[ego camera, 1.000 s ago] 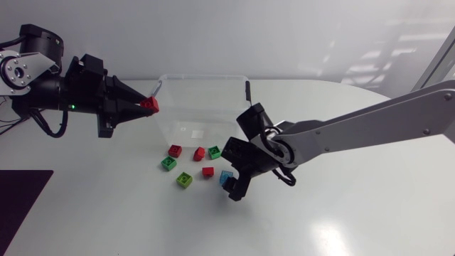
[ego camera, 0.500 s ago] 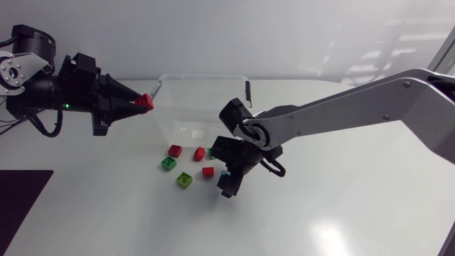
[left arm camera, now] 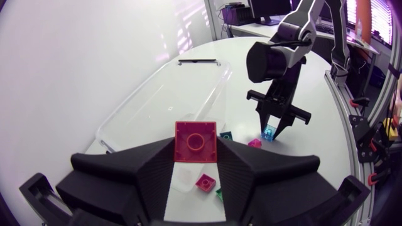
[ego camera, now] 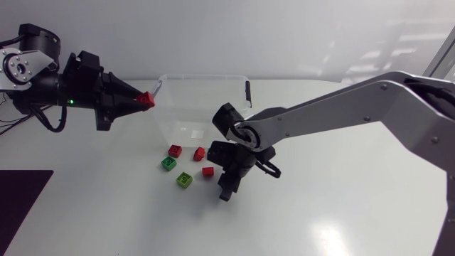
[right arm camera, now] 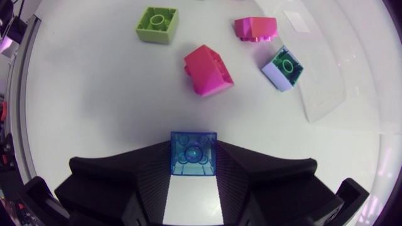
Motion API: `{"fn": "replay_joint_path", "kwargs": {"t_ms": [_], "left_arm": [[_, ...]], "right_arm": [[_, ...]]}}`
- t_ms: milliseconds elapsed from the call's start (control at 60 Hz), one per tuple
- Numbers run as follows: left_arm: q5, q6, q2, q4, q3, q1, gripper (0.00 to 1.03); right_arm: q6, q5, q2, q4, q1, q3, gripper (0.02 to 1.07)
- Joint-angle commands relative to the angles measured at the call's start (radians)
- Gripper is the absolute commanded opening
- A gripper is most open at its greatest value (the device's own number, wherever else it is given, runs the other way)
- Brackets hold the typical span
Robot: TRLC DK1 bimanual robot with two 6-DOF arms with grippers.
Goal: Place the duplo bricks in the container
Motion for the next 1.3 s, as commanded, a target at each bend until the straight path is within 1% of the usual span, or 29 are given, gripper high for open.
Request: {"fn": "replay_joint_path", "kwargs": {"t_ms": [0, 50, 100, 250, 333, 400, 450, 517, 567, 617, 650, 733, 817, 950, 1133, 1283], "left_arm": [[0.019, -0.048, 0.038, 0.016, 0.068, -0.024, 0.30], [0.018, -0.072, 0.050, 0.034, 0.078, -0.037, 0.30], [0.010, -0.121, 0.069, 0.087, 0.085, -0.056, 0.30], [-0.078, -0.253, 0.138, 0.243, 0.103, -0.112, 0.31], [-0.131, -0.311, 0.195, 0.303, 0.134, -0.129, 0.38], [-0.182, -0.341, 0.245, 0.335, 0.166, -0.143, 0.47], [-0.222, -0.370, 0.291, 0.363, 0.197, -0.149, 0.56], [-0.265, -0.388, 0.324, 0.373, 0.218, -0.162, 0.66], [-0.282, -0.413, 0.327, 0.389, 0.218, -0.165, 0.74], [-0.297, -0.425, 0.310, 0.398, 0.203, -0.169, 0.87], [-0.321, -0.440, 0.274, 0.407, 0.177, -0.174, 0.92], [-0.352, -0.500, 0.178, 0.459, 0.108, -0.172, 0.92], [-0.358, -0.531, 0.103, 0.459, 0.057, -0.165, 0.92], [-0.358, -0.529, -0.015, 0.423, -0.058, -0.160, 0.92], [-0.358, -0.489, -0.157, 0.395, -0.247, -0.171, 0.92], [-0.358, -0.479, -0.230, 0.395, -0.380, -0.186, 0.92]], "right_arm": [[0.029, -0.004, -0.093, -0.007, 0.002, -0.055, 0.26], [0.039, -0.004, -0.138, -0.009, 0.003, -0.075, 0.26], [0.049, -0.005, -0.179, -0.012, 0.005, -0.092, 0.25], [0.073, -0.005, -0.283, -0.036, 0.006, -0.106, 0.25], [0.087, -0.005, -0.328, -0.041, 0.005, -0.104, 0.25], [0.095, -0.005, -0.357, -0.047, 0.005, -0.097, 0.25], [0.102, -0.005, -0.375, -0.053, 0.005, -0.088, 0.25], [0.116, -0.005, -0.395, -0.052, -0.001, -0.074, 0.25], [0.130, -0.004, -0.405, -0.052, -0.012, -0.058, 0.25], [0.142, -0.004, -0.412, -0.047, -0.028, -0.040, 0.25], [0.150, -0.004, -0.415, -0.044, -0.040, -0.025, 0.26], [0.171, -0.002, -0.411, -0.035, -0.066, 0.014, 0.26], [0.193, 0.003, -0.403, -0.001, -0.087, 0.040, 0.27], [0.220, 0.006, -0.368, 0.025, -0.117, 0.098, 0.27], [0.243, 0.010, -0.299, 0.069, -0.147, 0.176, 0.27], [0.243, 0.021, -0.242, 0.099, -0.155, 0.233, 0.28]]}}
